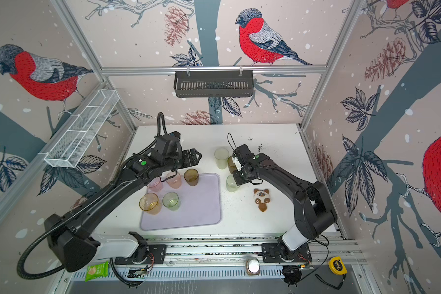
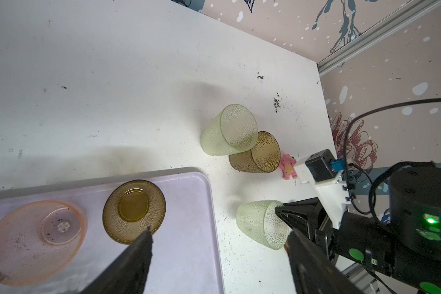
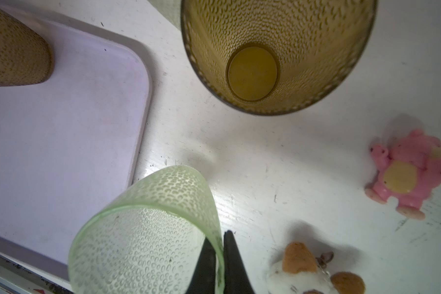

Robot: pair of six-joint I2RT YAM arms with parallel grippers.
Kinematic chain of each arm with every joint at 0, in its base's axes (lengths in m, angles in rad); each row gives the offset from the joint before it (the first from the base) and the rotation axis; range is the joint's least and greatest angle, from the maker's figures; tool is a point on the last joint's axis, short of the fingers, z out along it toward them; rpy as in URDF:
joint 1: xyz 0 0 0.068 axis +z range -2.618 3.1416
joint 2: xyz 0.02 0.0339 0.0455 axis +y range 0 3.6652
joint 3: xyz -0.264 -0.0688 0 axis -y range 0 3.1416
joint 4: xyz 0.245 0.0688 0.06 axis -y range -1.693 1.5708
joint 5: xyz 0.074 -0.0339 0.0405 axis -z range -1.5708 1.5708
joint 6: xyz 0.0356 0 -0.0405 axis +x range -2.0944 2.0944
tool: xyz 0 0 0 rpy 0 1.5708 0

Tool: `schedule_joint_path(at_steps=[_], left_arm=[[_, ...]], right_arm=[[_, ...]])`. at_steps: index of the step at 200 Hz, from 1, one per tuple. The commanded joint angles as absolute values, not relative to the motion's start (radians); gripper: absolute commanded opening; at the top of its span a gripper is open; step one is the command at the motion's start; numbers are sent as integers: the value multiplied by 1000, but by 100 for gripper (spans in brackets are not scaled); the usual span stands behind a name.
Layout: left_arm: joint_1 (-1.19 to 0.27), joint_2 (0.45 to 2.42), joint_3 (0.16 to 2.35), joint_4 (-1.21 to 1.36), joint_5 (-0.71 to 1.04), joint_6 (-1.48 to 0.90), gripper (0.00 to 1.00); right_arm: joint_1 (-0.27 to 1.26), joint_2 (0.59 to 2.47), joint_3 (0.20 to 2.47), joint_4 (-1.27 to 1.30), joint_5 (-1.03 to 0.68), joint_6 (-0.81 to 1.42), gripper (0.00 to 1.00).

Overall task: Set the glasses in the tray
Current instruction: 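Lower the right gripper into the pale green glass rim and close it, then lift the pale green glass with the right gripper and carry it to the tray edge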

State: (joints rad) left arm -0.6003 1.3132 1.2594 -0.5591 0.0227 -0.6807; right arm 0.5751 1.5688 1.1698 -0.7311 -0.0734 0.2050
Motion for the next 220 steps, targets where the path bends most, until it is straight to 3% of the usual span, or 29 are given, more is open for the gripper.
schedule_joint_path(at_steps=[1,220], left_arm=[[-601,1303,1250,-530,8,-687,83],[-562,1171,1131,-592,-54,-724,83]], right_arm=[[592,1560,1202,-777,-41,192,3],[752,1791,1585,-908,33,163,1]])
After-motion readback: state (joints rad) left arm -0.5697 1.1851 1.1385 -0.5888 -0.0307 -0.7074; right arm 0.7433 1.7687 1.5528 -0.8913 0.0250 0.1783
